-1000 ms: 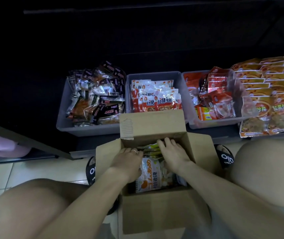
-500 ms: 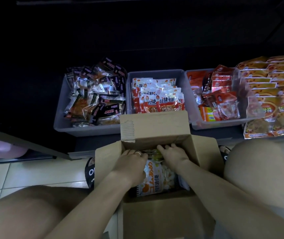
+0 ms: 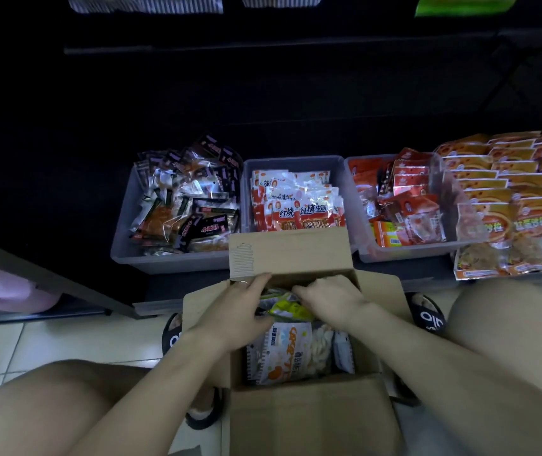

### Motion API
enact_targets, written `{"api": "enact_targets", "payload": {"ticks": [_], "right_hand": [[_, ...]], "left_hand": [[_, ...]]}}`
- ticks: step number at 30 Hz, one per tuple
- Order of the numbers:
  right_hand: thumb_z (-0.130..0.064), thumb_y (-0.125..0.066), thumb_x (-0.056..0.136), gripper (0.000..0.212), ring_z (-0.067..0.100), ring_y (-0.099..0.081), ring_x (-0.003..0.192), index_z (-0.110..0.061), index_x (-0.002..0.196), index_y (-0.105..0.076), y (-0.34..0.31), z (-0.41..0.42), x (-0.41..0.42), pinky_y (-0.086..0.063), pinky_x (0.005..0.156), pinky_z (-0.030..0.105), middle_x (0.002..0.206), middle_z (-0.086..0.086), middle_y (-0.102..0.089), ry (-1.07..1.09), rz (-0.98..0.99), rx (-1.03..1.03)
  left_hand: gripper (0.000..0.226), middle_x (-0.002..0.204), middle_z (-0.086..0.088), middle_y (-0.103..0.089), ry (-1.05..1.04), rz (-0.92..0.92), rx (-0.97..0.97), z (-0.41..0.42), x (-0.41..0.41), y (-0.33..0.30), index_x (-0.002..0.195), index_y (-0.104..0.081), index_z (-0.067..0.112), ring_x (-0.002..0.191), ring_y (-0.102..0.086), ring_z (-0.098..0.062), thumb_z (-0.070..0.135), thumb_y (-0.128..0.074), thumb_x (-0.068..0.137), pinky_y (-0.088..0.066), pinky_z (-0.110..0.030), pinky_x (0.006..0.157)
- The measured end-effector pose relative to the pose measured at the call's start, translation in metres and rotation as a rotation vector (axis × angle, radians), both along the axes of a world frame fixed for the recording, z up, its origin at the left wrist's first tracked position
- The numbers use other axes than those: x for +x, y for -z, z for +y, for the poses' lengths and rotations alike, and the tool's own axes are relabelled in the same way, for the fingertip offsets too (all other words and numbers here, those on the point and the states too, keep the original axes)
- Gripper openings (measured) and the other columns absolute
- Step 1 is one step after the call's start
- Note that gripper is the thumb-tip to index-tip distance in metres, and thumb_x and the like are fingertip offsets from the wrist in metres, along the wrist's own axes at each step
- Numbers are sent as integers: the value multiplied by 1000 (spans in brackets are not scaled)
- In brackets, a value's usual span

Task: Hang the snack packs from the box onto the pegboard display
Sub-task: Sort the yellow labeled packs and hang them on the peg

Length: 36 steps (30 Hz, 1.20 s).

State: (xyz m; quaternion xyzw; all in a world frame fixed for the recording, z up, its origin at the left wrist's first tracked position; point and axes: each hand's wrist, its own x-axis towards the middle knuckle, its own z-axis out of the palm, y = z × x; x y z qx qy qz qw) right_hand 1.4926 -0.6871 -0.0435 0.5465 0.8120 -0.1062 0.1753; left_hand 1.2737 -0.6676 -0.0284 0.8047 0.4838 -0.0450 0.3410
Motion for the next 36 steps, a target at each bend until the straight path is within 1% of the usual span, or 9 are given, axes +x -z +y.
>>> {"api": "enact_targets", "payload": {"ticks": [4,8,12,17,21,24,26,33,36], "right_hand": [[-42,-42,105,27,35,-69,95,-25,120,-57,-31,-22,15,-49,67,41,102,9,-73,154,315,26],[-32,-53,105,19,24,-65,94,-18,106,-66,-74,-44,19,-43,69,35,104,5,-72,253,610,-25],[-29,-51,108,27,14,-62,78,-15,87,-61,-126,-56,15,-43,67,32,84,-5,-69,293,754,-97],[-30,-48,109,33,18,-59,70,-11,84,-57,-187,-63,4,-39,66,25,77,0,-66,251,928,-141],[-17,-42,111,52,0,-46,43,-29,61,-48,-236,-66,-2,-41,58,15,44,-18,-46,260,1024,-221],[-22,-43,111,34,-5,-69,76,-28,92,-70,-253,-65,0,-59,84,26,79,-23,-74,278,1089,-263],[-24,-43,111,26,0,-72,101,-24,116,-69,-257,-61,-2,-56,80,18,108,-18,-78,329,1146,-270],[-24,-50,109,27,18,-71,116,-23,131,-65,-265,-53,-13,-55,101,45,124,-2,-75,516,1401,-349],[-20,-52,108,28,20,-73,113,-20,132,-64,-268,-45,-18,-55,102,48,122,0,-76,605,1497,-360]], "left_hand": [[95,146,7,-53,-176,-285,-74,-9,-2,-19,157,-33,31,132,-52,-12,41,-87,80,-44,-27,108],[83,132,15,-64,-260,-494,-101,-23,-3,-50,143,-46,35,116,-61,4,32,-93,76,-47,-16,95],[79,133,11,-63,-353,-693,-283,-36,-9,-89,140,-39,35,114,-70,-8,23,-88,79,-59,-29,92],[77,129,6,-74,-552,-812,-460,-40,-15,-134,144,-39,37,115,-73,-17,70,-69,80,-51,-44,105],[87,131,0,-73,-604,-869,-432,-37,-21,-164,140,-58,32,121,-70,-25,85,-68,73,-45,-56,112],[67,126,-1,-75,-597,-918,-327,-38,-22,-188,137,-61,29,117,-72,-25,70,-71,84,-48,-56,110],[59,120,-4,-77,-612,-961,-261,-38,-20,-201,133,-60,25,110,-75,-24,59,-73,87,-53,-54,105],[45,124,1,-72,-619,-1043,-65,-35,-15,-232,124,-57,48,107,-76,-26,39,-81,87,-58,-55,98],[34,115,6,-76,-560,-1050,-9,-37,-15,-244,130,-56,48,104,-76,-22,30,-65,102,-61,-45,92]]}}
